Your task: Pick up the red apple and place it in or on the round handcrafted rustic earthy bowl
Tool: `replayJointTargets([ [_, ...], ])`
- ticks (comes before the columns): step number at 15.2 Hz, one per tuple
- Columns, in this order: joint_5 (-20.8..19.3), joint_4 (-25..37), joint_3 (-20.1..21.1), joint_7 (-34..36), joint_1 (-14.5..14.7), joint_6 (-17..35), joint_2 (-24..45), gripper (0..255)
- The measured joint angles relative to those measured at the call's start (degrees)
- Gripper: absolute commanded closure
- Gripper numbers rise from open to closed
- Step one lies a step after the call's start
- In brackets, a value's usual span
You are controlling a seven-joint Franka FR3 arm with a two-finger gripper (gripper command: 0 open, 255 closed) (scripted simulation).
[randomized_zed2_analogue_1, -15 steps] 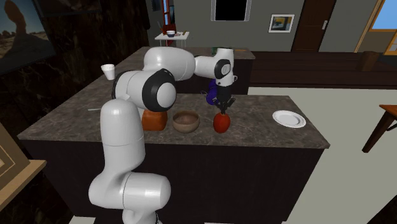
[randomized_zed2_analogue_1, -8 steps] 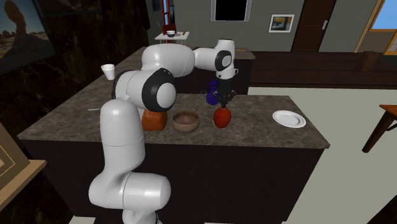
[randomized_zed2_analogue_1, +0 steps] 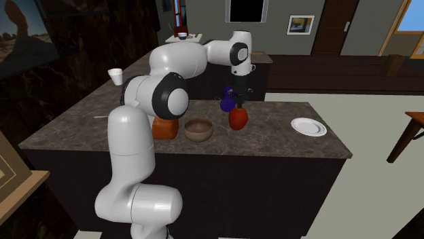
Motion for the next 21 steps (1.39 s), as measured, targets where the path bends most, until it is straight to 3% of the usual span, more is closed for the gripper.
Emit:
replayJointTargets([
  [14, 2.49, 16.33, -0.31, -1.58, -3.02, -12.51, 4.31, 255],
  [21, -0.26, 15.76, 1.67, 6.03, 3.52, -16.07, -0.26, 255],
])
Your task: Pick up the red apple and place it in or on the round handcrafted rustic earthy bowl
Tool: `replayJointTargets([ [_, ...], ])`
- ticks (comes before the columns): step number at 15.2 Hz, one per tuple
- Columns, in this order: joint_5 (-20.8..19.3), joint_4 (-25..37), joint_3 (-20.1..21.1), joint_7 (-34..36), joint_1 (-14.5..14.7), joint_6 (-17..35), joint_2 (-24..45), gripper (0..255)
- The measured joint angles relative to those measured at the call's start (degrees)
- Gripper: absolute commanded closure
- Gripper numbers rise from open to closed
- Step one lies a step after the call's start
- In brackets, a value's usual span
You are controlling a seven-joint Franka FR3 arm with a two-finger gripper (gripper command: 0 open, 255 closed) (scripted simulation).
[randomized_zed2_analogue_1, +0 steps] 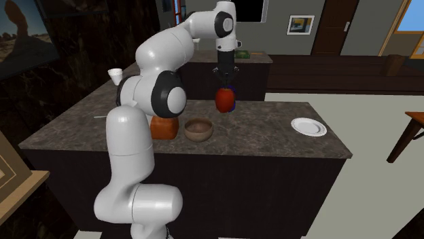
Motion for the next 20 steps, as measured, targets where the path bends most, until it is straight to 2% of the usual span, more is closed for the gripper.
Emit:
replayJointTargets([
  [5, -0.74, 3.10, 2.04, 6.14, 4.18, -4.18, -1.07, 255],
  [7, -1.57, 2.34, 3.08, 9.12, 6.51, -4.87, -2.58, 255],
  [11, -1.06, 6.90, 4.69, 13.58, 8.96, -8.51, -1.45, 255],
  [14, -1.86, 4.11, 5.13, 14.83, 10.15, -7.19, -2.99, 255],
  [20, -3.79, -5.71, 5.76, 16.47, 11.89, -1.01, -6.95, 255],
])
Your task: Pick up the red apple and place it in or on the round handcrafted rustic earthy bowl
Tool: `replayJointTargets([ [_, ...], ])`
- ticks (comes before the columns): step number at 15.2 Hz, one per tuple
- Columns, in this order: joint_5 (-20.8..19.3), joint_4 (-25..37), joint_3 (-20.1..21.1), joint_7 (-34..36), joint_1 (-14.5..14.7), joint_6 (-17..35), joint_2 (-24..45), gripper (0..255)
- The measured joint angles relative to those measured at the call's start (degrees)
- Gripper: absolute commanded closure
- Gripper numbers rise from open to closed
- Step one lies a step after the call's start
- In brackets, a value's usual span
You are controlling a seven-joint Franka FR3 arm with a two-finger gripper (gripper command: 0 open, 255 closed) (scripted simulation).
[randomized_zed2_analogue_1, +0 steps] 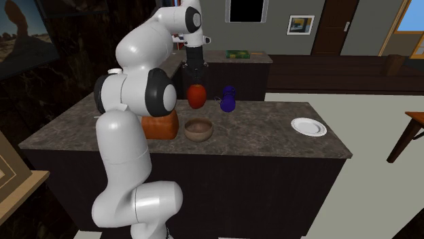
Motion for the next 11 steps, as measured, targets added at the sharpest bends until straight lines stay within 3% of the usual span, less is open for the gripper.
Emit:
replayJointTargets([
  [11, -1.88, -13.60, 0.61, 1.62, 1.11, 9.83, -4.17, 255],
])
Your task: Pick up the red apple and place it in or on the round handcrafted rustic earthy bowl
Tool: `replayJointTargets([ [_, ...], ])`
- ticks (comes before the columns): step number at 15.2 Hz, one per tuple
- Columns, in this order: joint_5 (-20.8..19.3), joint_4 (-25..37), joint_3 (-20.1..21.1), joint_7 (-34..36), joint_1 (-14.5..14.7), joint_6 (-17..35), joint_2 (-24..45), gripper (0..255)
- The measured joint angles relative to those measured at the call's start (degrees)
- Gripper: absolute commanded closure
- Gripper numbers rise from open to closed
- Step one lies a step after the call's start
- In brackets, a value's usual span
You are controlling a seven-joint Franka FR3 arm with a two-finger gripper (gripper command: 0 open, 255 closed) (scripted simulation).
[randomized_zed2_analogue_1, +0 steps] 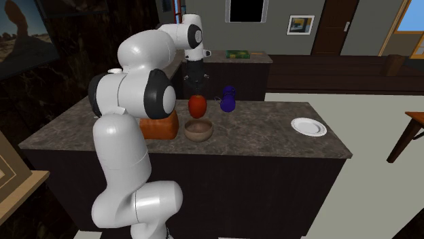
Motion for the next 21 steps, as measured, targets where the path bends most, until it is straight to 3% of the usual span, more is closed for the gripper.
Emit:
replayJointTargets([
  [9, -0.71, -8.94, 0.24, 0.89, 0.31, 7.45, -1.61, 255],
  [15, -0.72, -9.42, 0.24, 0.90, 0.30, 7.95, -1.63, 255],
  [16, -0.72, -9.42, 0.24, 0.90, 0.30, 7.95, -1.63, 0],
  [21, -0.72, -9.42, 0.24, 0.90, 0.30, 7.96, -1.64, 0],
])
